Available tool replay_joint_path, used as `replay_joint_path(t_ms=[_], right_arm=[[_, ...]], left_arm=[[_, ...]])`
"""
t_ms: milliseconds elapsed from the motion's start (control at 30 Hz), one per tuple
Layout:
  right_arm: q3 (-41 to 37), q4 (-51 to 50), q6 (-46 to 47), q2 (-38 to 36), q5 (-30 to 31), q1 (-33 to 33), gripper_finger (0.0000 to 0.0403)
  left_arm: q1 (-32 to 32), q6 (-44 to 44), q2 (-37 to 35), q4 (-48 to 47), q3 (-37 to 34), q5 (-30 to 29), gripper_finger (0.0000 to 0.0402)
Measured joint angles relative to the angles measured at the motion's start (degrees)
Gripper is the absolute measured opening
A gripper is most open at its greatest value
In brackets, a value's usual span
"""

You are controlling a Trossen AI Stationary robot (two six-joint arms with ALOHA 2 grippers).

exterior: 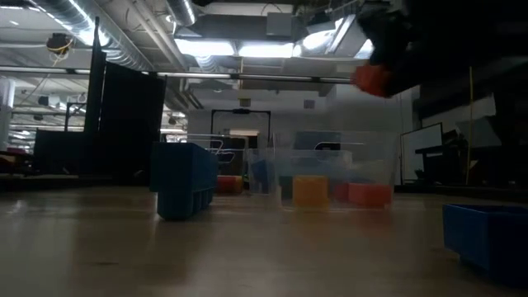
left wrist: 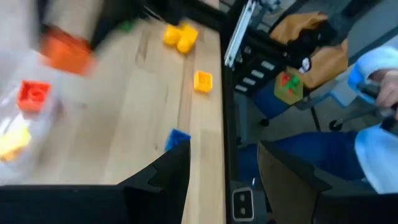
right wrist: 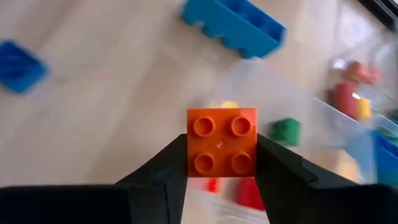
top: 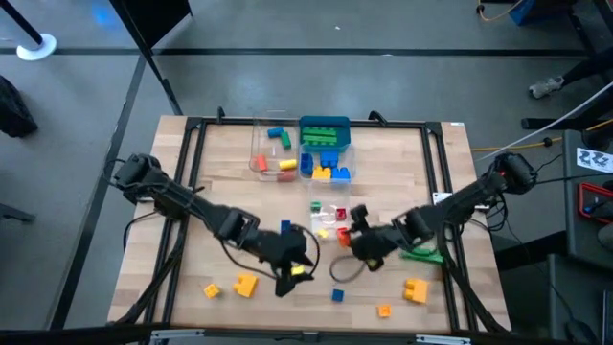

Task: Sort blocks by size
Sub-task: Put the orange 4 stud small game piece into the bottom transparent bin, then put the blue 4 stud large game piece into the blue bin

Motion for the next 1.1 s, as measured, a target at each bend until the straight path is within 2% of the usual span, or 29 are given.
replay_joint_path(t_ms=[233, 400, 633, 867, 1100], right_arm=[[0.1, -0.1, -1.3, 0.0, 0.0, -9.5, 0.0157], [0.1, 0.0, -1.2, 0.0, -2.5, -14.3, 0.0173], [0.1, 0.0, -1.2, 0.0, -8.2, -18.0, 0.0204], [0.1, 0.0, -0.3, 0.0, -8.6, -18.2, 0.0210], [0.1, -0.1, -0.2, 0.0, -8.7, -18.2, 0.0209]], left_arm=[[-3.1, -7.7, 2.1, -3.7, 0.0, -6.4, 0.0170], [-3.2, -19.3, 2.1, -12.1, 0.0, -11.4, 0.0170], [-1.3, -33.0, 2.1, -26.4, 0.0, -14.0, 0.0170], [1.3, -33.5, 3.3, -29.5, 0.0, -14.8, 0.0170], [2.1, -34.7, 7.1, -28.6, 0.0, -11.8, 0.0170]])
